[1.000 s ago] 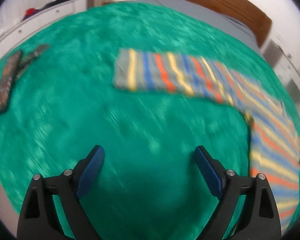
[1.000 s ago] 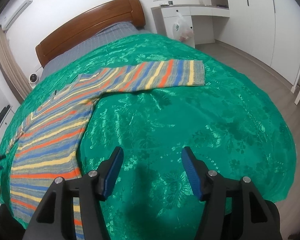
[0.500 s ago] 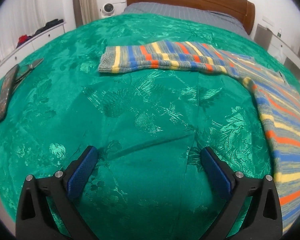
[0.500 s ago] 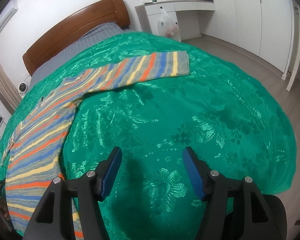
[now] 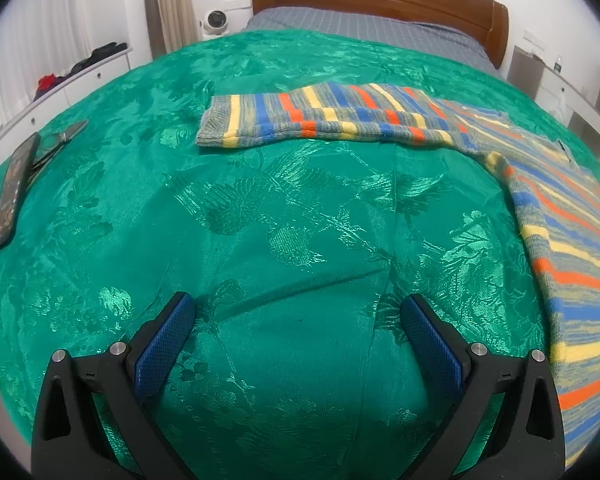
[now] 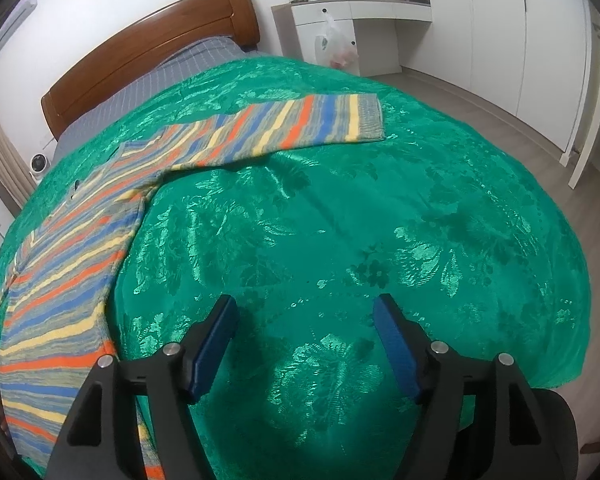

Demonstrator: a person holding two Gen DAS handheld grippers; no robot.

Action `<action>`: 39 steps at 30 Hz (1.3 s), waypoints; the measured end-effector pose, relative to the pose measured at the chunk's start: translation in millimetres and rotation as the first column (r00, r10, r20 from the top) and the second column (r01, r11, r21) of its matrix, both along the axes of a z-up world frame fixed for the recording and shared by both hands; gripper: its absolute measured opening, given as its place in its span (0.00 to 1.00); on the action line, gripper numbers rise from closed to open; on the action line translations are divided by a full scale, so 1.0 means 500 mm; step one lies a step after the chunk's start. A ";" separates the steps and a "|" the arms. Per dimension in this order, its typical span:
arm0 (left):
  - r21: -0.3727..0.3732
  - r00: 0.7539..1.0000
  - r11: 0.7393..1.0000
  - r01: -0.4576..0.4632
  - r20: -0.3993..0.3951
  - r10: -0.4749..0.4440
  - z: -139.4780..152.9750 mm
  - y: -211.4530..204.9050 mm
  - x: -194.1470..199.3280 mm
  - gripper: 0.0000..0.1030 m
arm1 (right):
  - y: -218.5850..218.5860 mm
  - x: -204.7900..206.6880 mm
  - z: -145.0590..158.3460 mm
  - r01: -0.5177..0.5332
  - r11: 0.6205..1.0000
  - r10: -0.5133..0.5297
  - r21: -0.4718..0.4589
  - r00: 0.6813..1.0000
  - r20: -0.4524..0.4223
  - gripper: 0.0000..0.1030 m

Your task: Fold small clothes

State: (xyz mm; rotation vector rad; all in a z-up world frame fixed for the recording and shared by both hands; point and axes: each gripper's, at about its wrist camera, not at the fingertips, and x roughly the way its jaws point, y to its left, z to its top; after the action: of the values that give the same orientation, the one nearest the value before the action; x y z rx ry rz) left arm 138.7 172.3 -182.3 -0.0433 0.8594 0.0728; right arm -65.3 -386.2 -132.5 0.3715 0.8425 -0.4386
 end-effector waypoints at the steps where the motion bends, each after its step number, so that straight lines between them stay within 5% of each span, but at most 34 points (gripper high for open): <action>1: 0.001 1.000 1.000 0.000 -0.001 0.000 0.000 0.000 0.000 1.00 | 0.000 0.001 -0.001 -0.001 1.000 0.001 -0.001 1.000 -0.001 0.70; 8: 0.021 1.000 1.000 0.007 0.007 -0.007 0.000 -0.005 -0.006 1.00 | -0.003 0.002 0.008 -0.002 1.000 0.002 0.013 1.000 0.009 0.70; 11: 0.076 1.000 0.997 0.016 0.013 -0.017 0.001 -0.020 -0.013 1.00 | -0.050 0.000 0.033 0.018 0.992 -0.026 0.123 0.998 0.063 0.70; 14: 0.055 1.000 0.998 0.022 0.016 -0.023 0.002 -0.014 -0.016 1.00 | -0.150 0.006 0.066 0.062 0.968 -0.097 0.242 0.986 0.136 0.70; 18: 0.033 1.000 0.999 0.019 0.019 -0.019 0.002 -0.009 -0.016 1.00 | -0.315 0.031 0.061 0.123 0.863 -0.236 0.490 0.956 0.175 0.70; 22: 0.046 0.999 0.999 0.010 0.030 -0.011 0.001 -0.014 -0.016 1.00 | -0.393 0.103 0.019 0.059 0.758 -0.216 0.650 0.962 0.164 0.68; 28: 0.047 0.999 0.999 0.007 0.033 -0.009 0.000 -0.015 -0.017 1.00 | -0.432 0.192 -0.019 0.064 0.775 -0.175 0.629 0.978 0.116 0.61; 33: 0.055 0.999 0.999 0.001 0.040 -0.003 -0.001 -0.019 -0.017 1.00 | -0.427 0.239 -0.052 0.071 0.796 -0.092 0.601 0.996 0.004 0.34; 36: 0.056 0.999 0.998 -0.003 0.043 0.000 -0.002 -0.020 -0.016 1.00 | -0.429 0.252 -0.051 0.104 0.797 -0.096 0.595 0.994 -0.045 0.02; 39: 0.053 0.999 0.999 -0.003 0.044 0.000 -0.002 -0.020 -0.015 1.00 | -0.405 0.261 0.000 0.105 0.854 -0.103 0.509 0.994 -0.033 0.02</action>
State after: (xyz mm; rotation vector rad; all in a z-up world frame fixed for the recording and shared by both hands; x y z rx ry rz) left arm 131.2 162.2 -183.2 0.0047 0.8131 0.0959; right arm 65.4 -588.9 -132.6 0.9149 0.9422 -0.3089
